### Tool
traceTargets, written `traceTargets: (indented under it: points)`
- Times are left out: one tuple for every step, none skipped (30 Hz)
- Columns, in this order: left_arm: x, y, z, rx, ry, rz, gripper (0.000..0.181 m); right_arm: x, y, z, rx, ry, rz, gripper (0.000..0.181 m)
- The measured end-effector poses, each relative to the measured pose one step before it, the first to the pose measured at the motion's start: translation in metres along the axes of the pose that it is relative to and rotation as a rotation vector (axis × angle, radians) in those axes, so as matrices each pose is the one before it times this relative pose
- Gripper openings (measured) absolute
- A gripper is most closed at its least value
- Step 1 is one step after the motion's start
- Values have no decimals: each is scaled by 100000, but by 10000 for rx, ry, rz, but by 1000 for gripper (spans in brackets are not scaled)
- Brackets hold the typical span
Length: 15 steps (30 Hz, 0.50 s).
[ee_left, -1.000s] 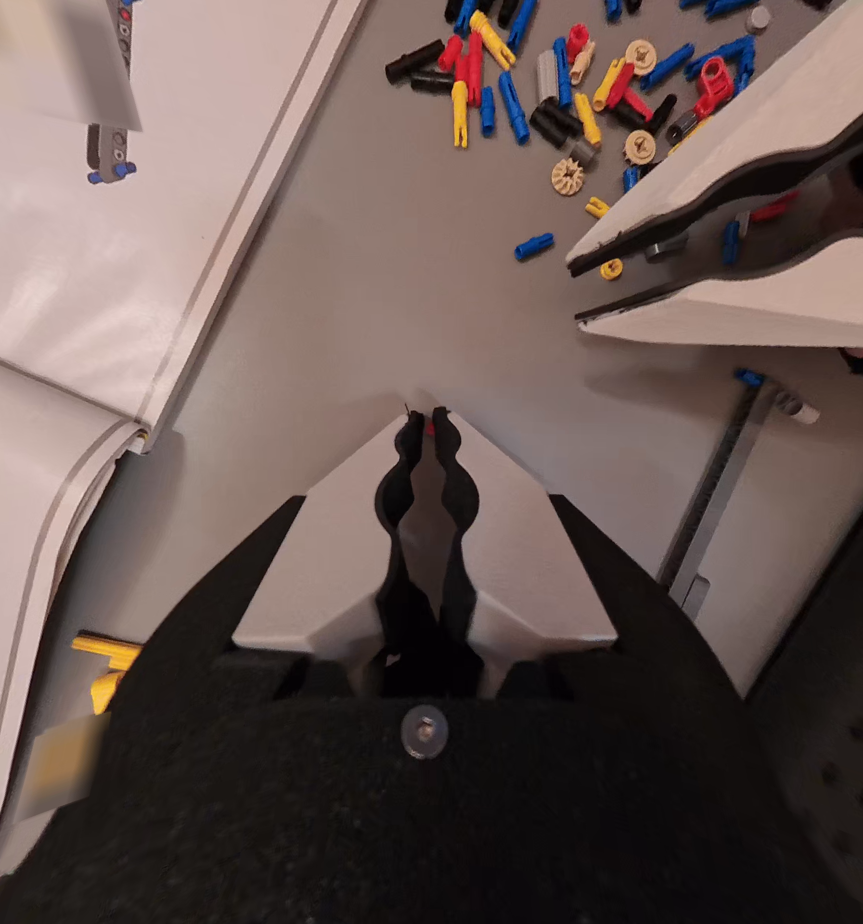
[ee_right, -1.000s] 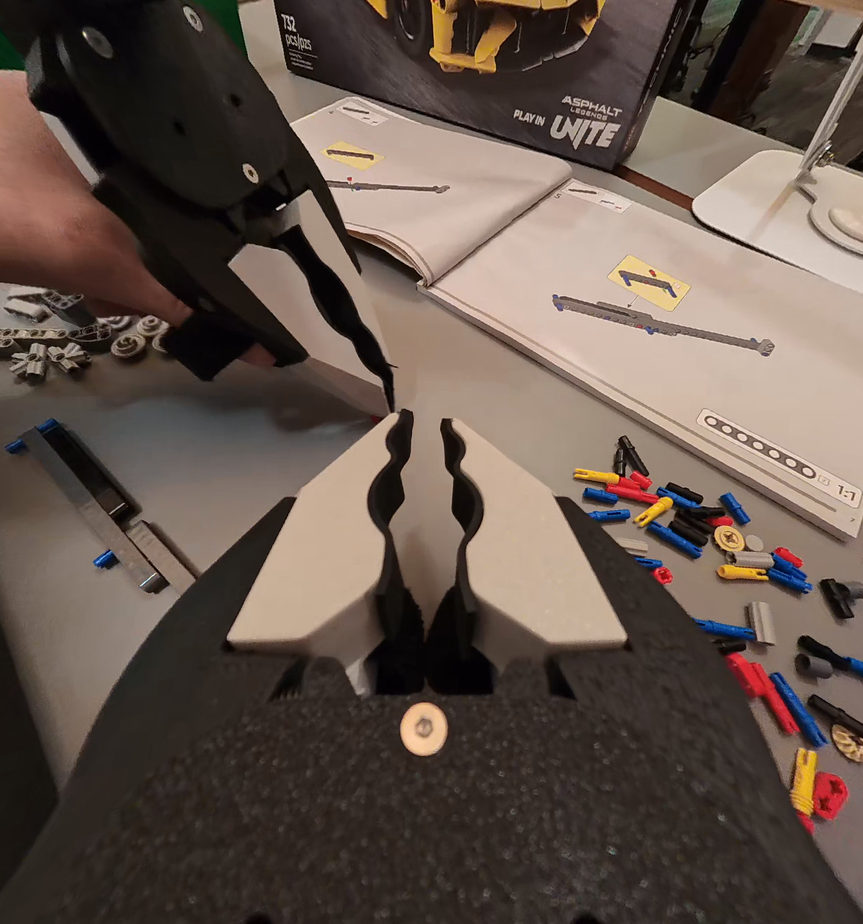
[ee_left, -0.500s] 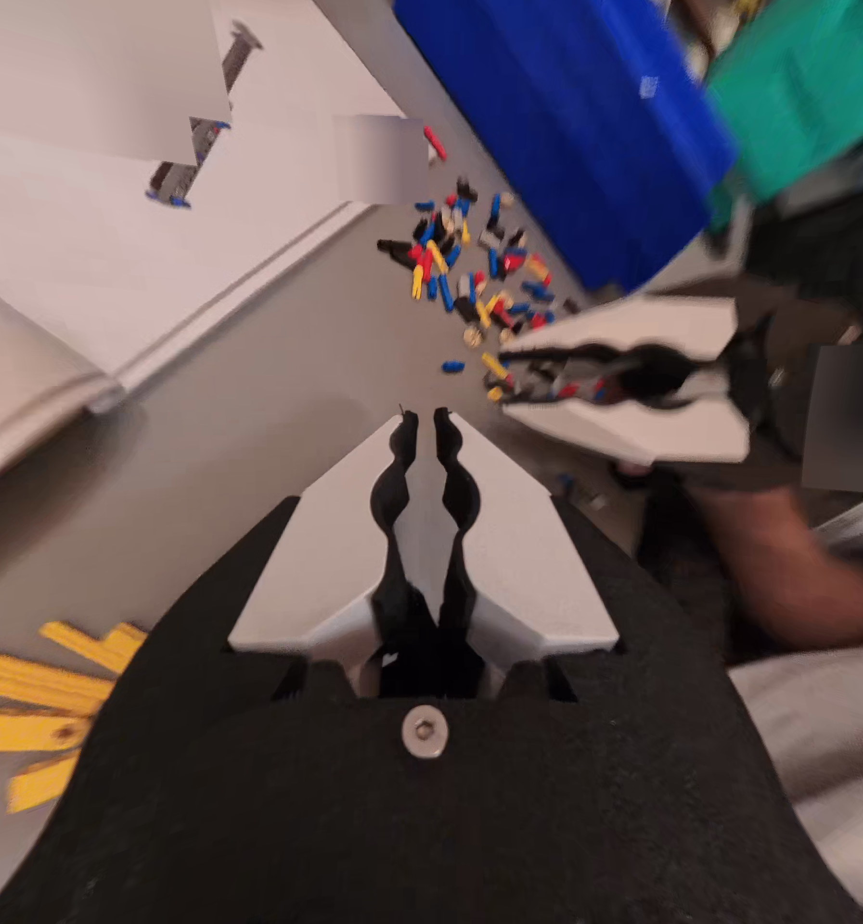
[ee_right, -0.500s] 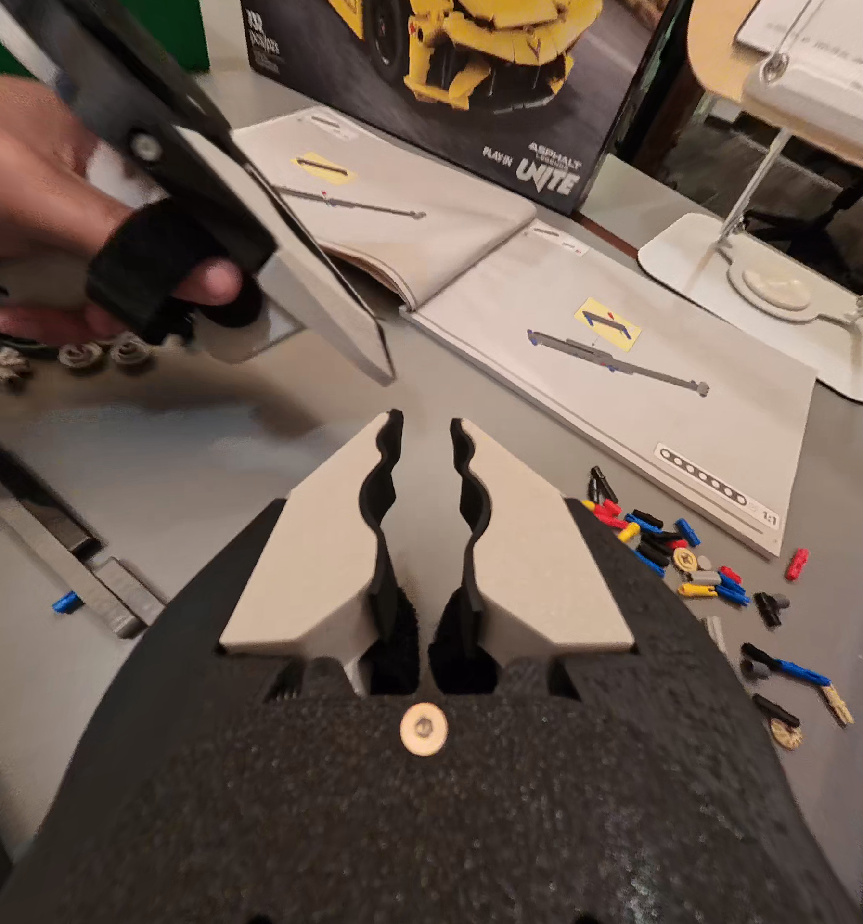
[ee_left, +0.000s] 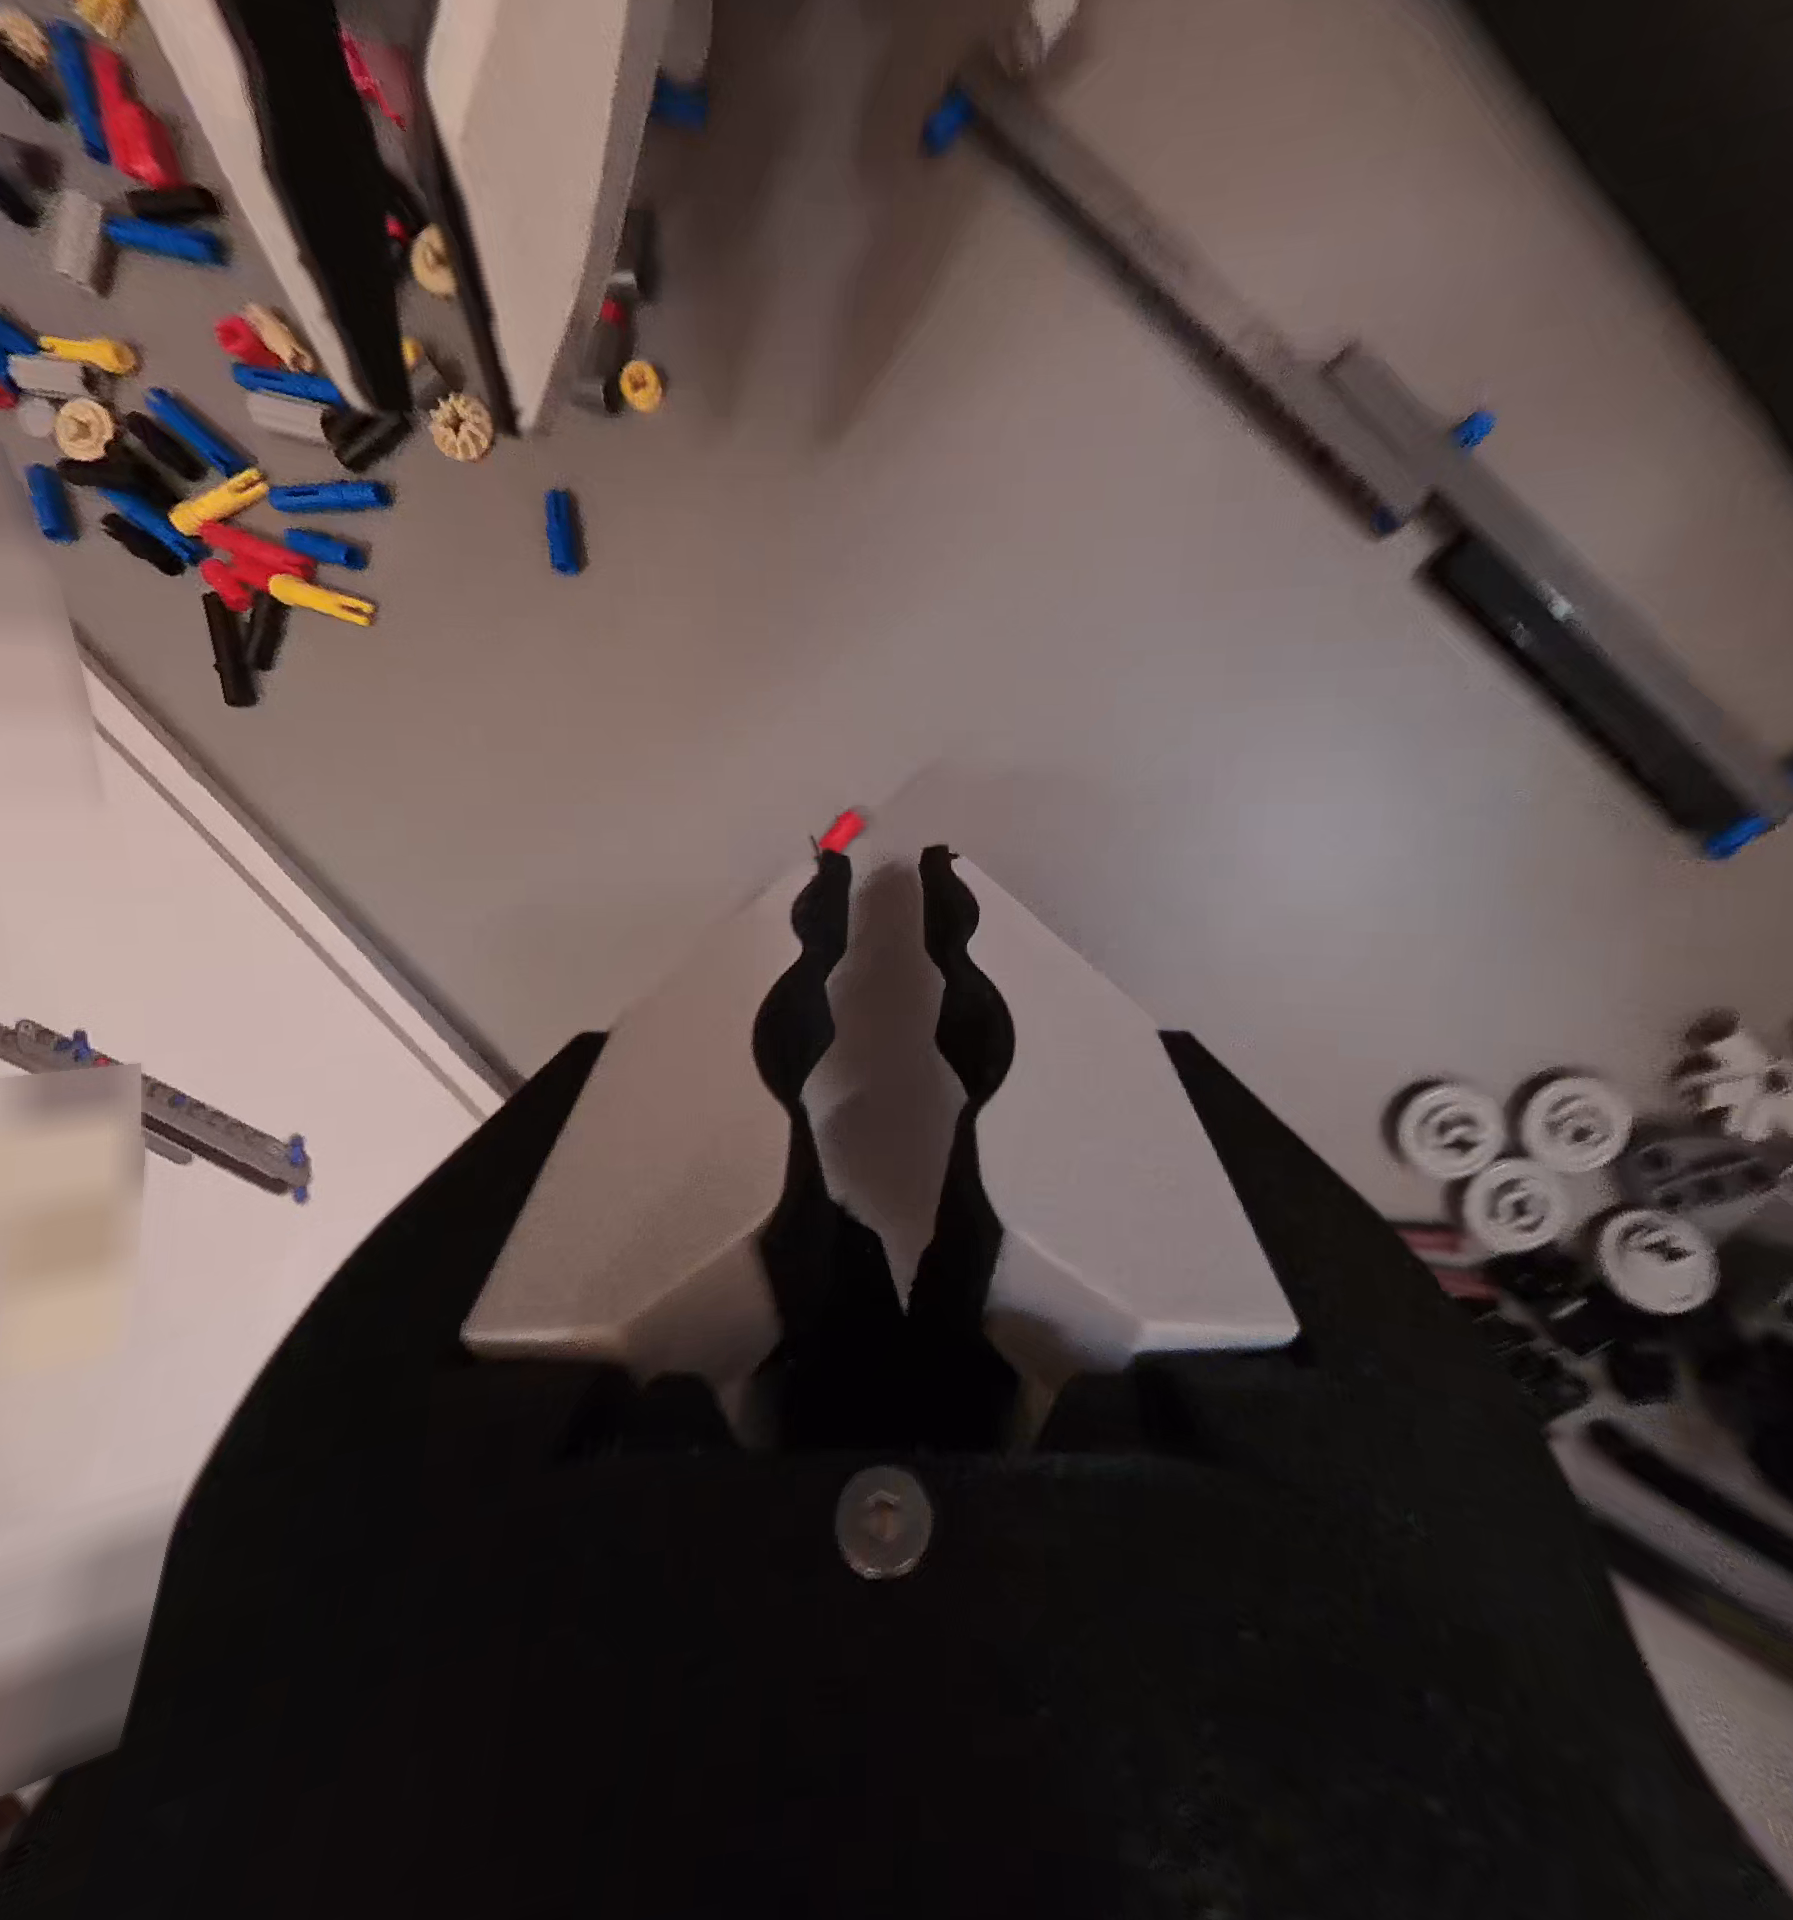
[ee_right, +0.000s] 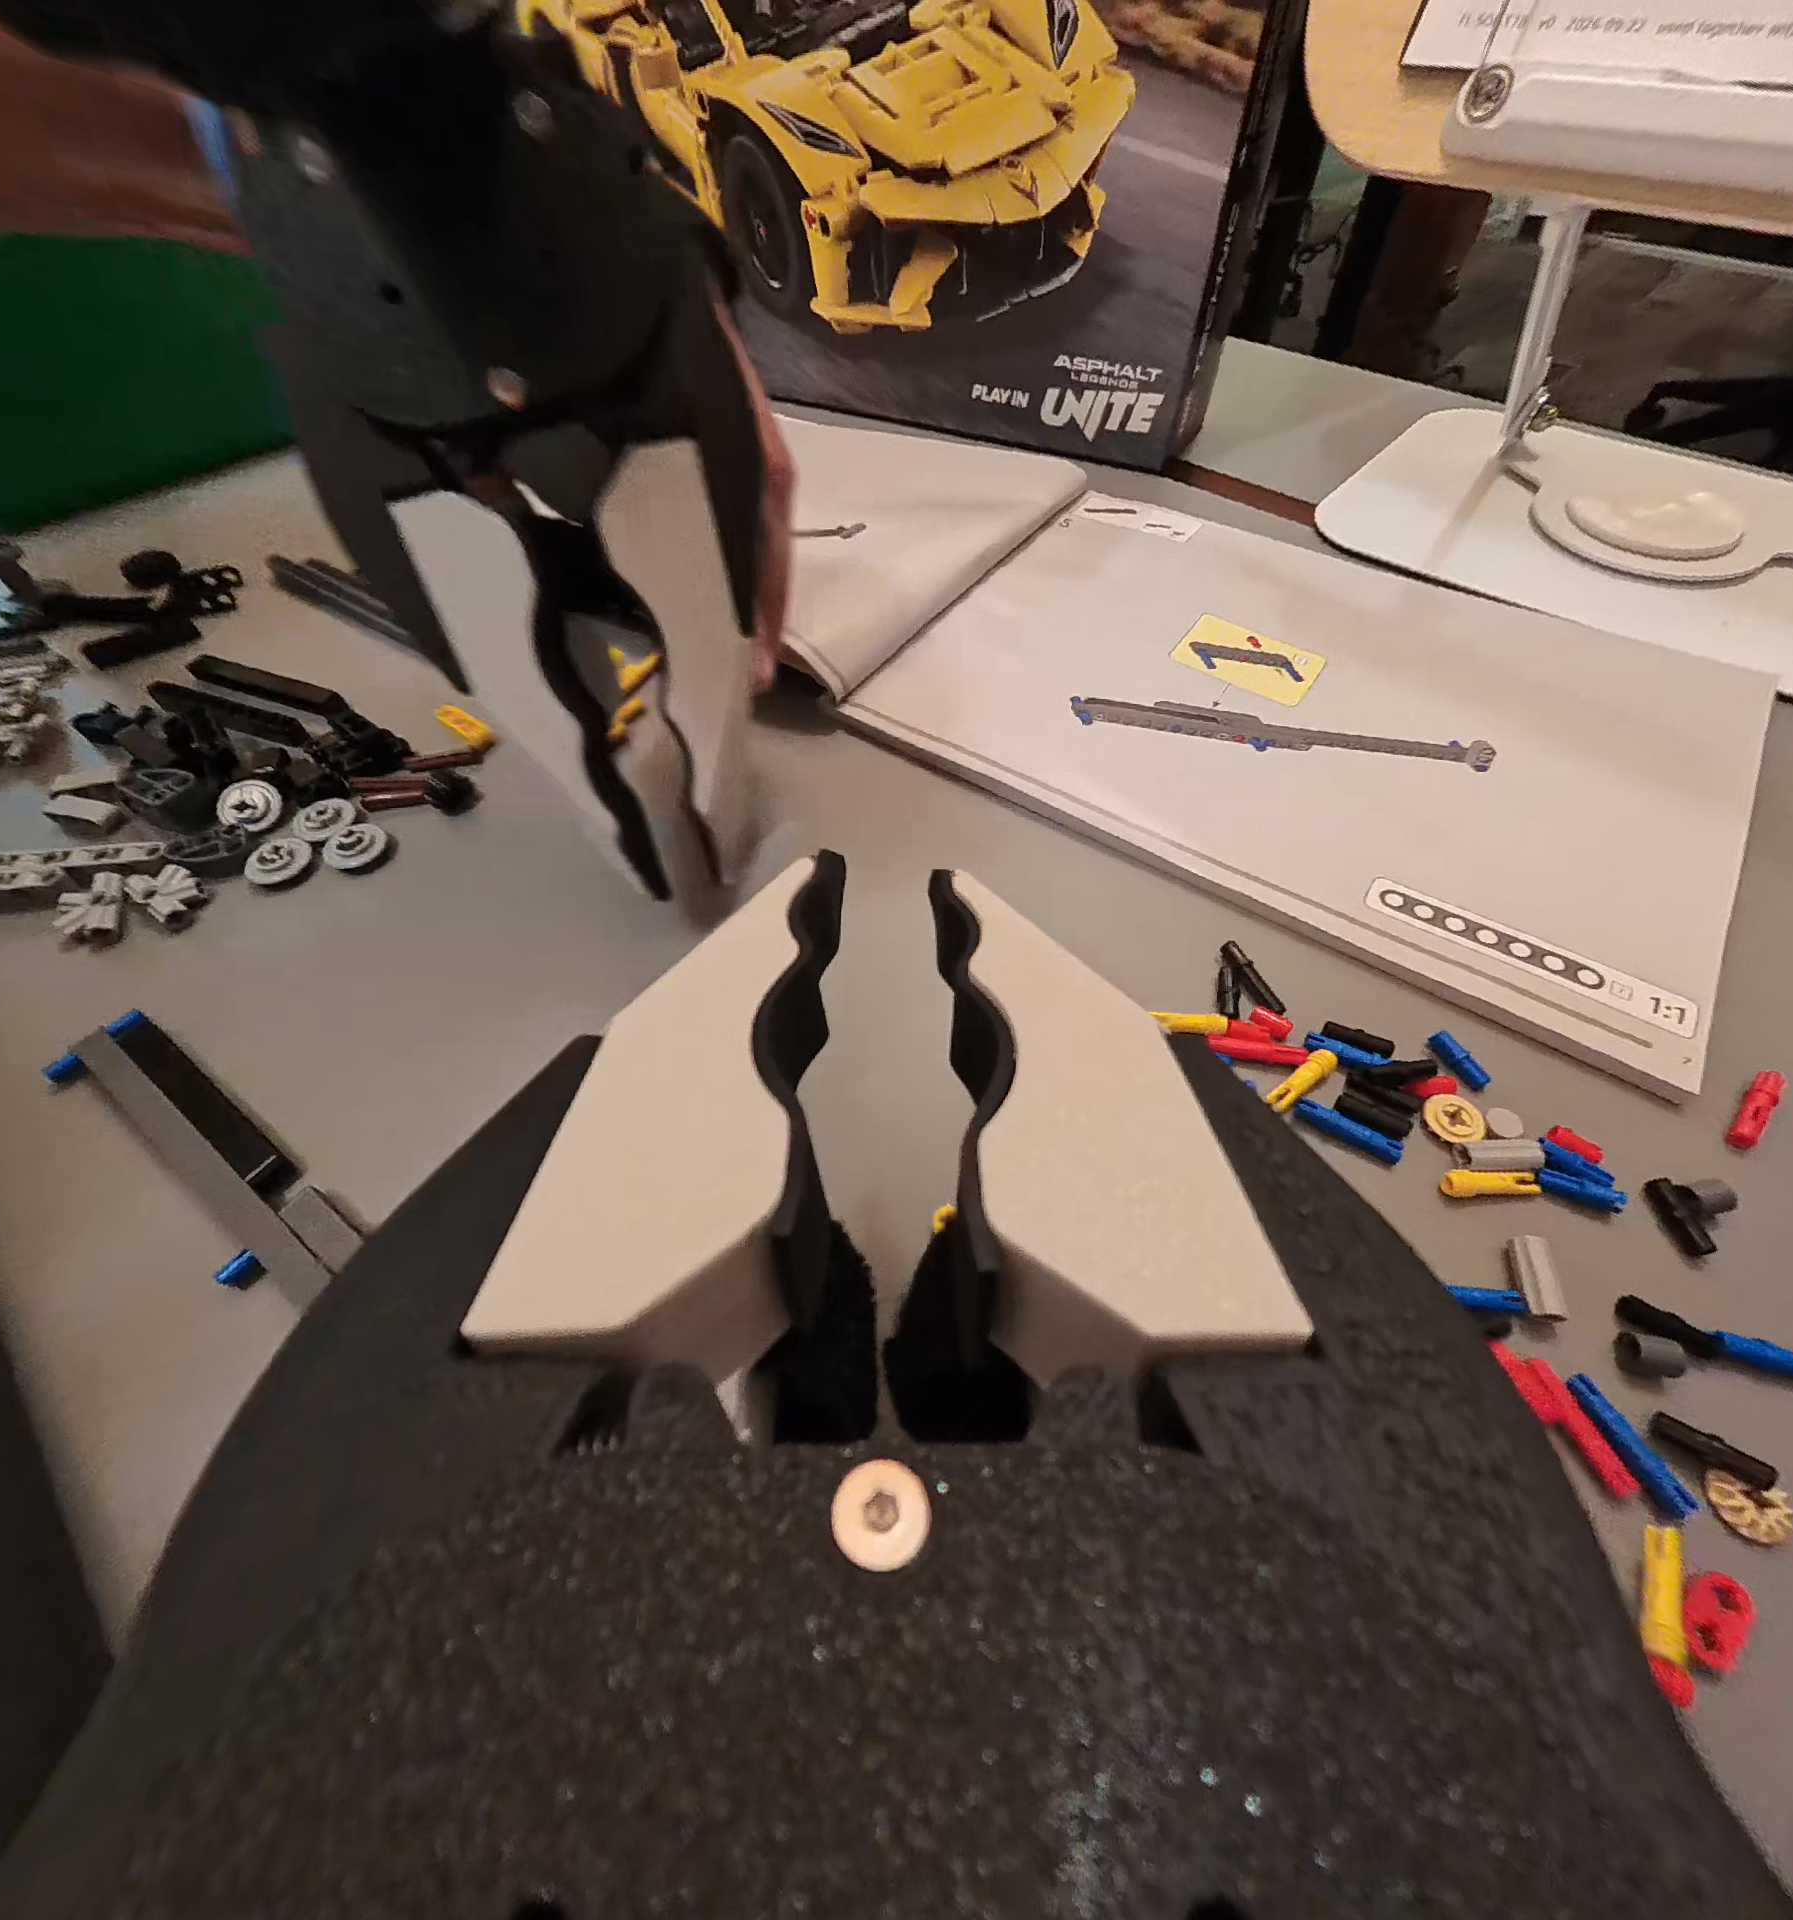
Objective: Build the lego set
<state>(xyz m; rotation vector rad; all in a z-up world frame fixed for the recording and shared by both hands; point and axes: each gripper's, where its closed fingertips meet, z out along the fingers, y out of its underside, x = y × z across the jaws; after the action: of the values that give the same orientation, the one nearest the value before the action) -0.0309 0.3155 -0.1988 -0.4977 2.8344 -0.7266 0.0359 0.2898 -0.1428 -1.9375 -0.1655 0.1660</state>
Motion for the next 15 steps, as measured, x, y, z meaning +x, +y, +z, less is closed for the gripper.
traceTargets:
  points:
    - [-511,324,283,-178,146,276,15,-87,14,7,17,-122,82,17]
    - [-522,156,208,-94,104,231,18,31,59,21,-6,-21,21,17]
    - [-273,30,152,-49,206,180,17,61,121,48,-40,12,-29,17]
    - [-10,-72,139,2,285,170,17,59,197,58,-82,10,-33,17]
    - [-3,-95,205,2,198,182,17,120,222,70,-101,34,-21,17]
    - [66,59,278,-56,183,167,17,89,180,54,-87,22,-23,17]
    - [174,187,309,-120,217,136,15,54,116,31,-40,-2,-8,17]
    - [201,-71,168,52,212,86,11,57,50,11,-13,2,28,16]
    - [-76,-125,97,67,7,49,11,47,37,20,-6,-14,41,16]
    - [-99,-52,48,21,-33,42,10,1,28,13,-4,-34,36,16]
    - [25,-9,16,-2,27,36,8,-25,54,41,-19,-47,31,16]
    - [111,4,19,-3,38,6,4,-56,74,60,-34,-49,21,16]
    - [68,4,8,20,-18,-39,1,-68,71,75,-35,-49,1,16]
    - [64,35,-31,-9,-60,-31,2,-92,107,75,-46,-46,-15,16]
    - [84,46,-28,-13,-78,6,2,-61,114,63,-58,-25,-19,16]
